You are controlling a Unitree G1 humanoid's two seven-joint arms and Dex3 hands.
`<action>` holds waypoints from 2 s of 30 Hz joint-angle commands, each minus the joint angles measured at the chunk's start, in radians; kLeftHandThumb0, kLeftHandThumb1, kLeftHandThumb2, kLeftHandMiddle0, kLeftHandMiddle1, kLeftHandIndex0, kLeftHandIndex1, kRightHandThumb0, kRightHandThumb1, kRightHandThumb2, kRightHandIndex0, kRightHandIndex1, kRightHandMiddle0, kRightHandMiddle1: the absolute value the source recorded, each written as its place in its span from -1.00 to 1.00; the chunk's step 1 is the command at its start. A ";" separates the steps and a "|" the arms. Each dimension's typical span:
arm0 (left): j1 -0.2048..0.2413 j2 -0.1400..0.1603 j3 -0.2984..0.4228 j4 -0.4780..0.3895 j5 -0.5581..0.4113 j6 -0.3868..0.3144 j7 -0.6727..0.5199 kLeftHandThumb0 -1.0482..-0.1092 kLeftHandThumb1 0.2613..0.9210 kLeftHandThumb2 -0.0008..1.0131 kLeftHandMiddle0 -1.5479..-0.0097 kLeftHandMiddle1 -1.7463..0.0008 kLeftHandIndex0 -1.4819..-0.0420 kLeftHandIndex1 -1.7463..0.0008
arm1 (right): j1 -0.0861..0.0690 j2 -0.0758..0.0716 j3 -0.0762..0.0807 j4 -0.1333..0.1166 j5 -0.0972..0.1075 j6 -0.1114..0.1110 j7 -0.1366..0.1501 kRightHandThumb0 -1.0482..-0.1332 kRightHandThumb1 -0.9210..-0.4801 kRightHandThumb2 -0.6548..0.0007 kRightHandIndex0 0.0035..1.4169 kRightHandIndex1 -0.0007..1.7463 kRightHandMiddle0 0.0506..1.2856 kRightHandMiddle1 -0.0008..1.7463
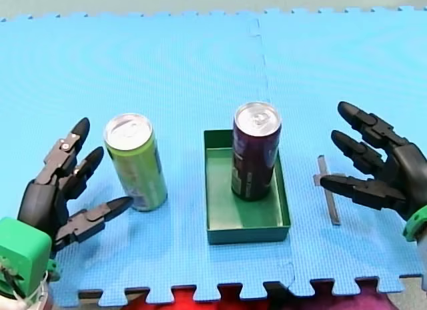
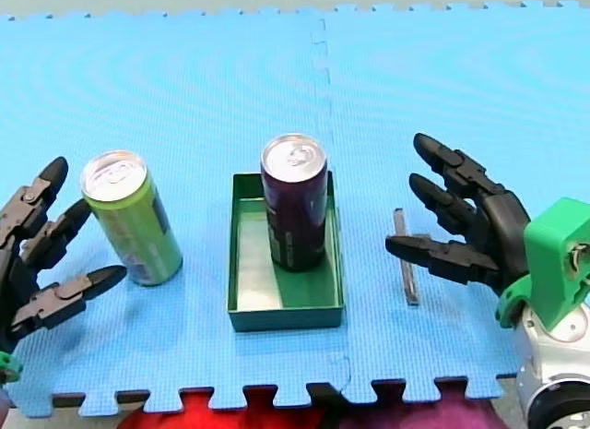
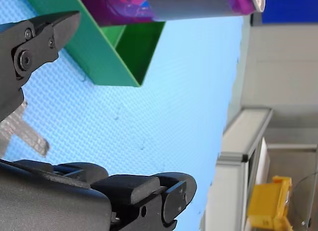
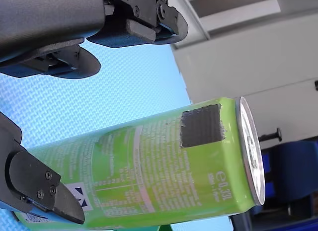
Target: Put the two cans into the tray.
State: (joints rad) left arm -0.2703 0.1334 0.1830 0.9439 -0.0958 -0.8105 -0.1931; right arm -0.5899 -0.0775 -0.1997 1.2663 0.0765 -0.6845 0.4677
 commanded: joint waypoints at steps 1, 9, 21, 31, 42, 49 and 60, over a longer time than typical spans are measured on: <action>-0.009 -0.001 0.001 0.006 -0.003 -0.004 0.001 -1.00 0.15 -1.00 0.47 0.99 0.74 1.00 | -0.001 -0.004 -0.004 -0.001 0.006 0.001 0.003 -0.55 0.26 1.00 -0.44 -1.00 -0.50 -1.00; -0.027 -0.007 -0.001 0.017 -0.003 0.006 0.002 -1.00 0.15 -1.00 0.46 0.99 0.74 1.00 | -0.003 -0.003 -0.003 -0.002 0.002 0.002 -0.007 -0.57 0.25 0.99 -0.43 -1.00 -0.49 -1.00; -0.044 -0.010 -0.023 0.025 0.015 0.011 -0.002 -1.00 0.17 -0.99 0.46 0.99 0.73 1.00 | -0.004 -0.005 0.005 0.000 -0.009 -0.003 -0.038 -0.60 0.22 0.99 -0.42 -1.00 -0.49 -1.00; -0.045 -0.004 -0.041 0.009 0.023 0.036 -0.020 -1.00 0.19 -0.99 0.45 0.99 0.73 1.00 | -0.007 -0.007 0.008 0.002 -0.014 -0.003 -0.047 -0.57 0.21 0.99 -0.42 -1.00 -0.49 -1.00; -0.011 0.000 -0.063 -0.083 0.029 0.113 -0.045 -1.00 0.22 -0.99 0.48 1.00 0.73 1.00 | -0.010 -0.007 0.012 0.003 -0.022 -0.001 -0.059 -0.54 0.19 1.00 -0.43 -1.00 -0.50 -1.00; -0.002 -0.003 -0.064 -0.109 0.031 0.136 -0.037 -1.00 0.25 -0.98 0.49 1.00 0.73 1.00 | -0.011 -0.003 0.013 0.005 -0.023 -0.001 -0.062 -0.52 0.19 1.00 -0.43 -1.00 -0.50 -1.00; -0.046 -0.018 -0.062 -0.063 0.034 0.143 -0.007 -1.00 0.27 -0.98 0.49 1.00 0.73 1.00 | -0.009 -0.001 0.016 0.003 -0.024 -0.005 -0.066 -0.50 0.19 1.00 -0.43 -1.00 -0.50 -1.00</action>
State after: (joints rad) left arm -0.3052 0.1153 0.1184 0.8683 -0.0604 -0.6677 -0.2064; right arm -0.5975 -0.0759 -0.1834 1.2706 0.0534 -0.6855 0.4047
